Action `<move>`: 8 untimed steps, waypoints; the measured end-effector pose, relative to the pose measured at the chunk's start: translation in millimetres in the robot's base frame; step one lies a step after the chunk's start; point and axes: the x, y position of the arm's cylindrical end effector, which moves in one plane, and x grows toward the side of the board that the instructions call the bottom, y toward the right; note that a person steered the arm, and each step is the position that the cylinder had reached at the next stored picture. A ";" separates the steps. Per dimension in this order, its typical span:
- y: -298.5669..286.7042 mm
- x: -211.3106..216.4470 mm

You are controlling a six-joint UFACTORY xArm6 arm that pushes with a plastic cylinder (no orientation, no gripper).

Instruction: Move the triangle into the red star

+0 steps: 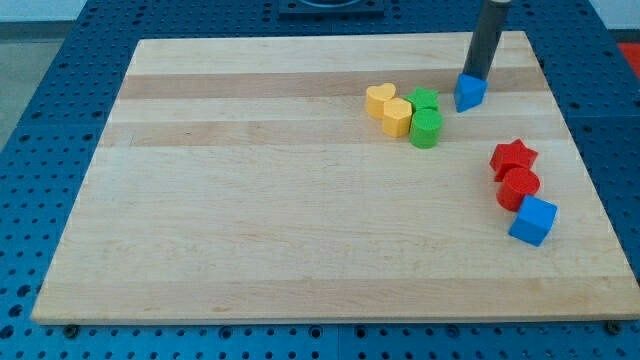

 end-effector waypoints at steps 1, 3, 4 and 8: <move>-0.2 15.5; -1.0 39.9; -1.0 26.6; -31.7 14.2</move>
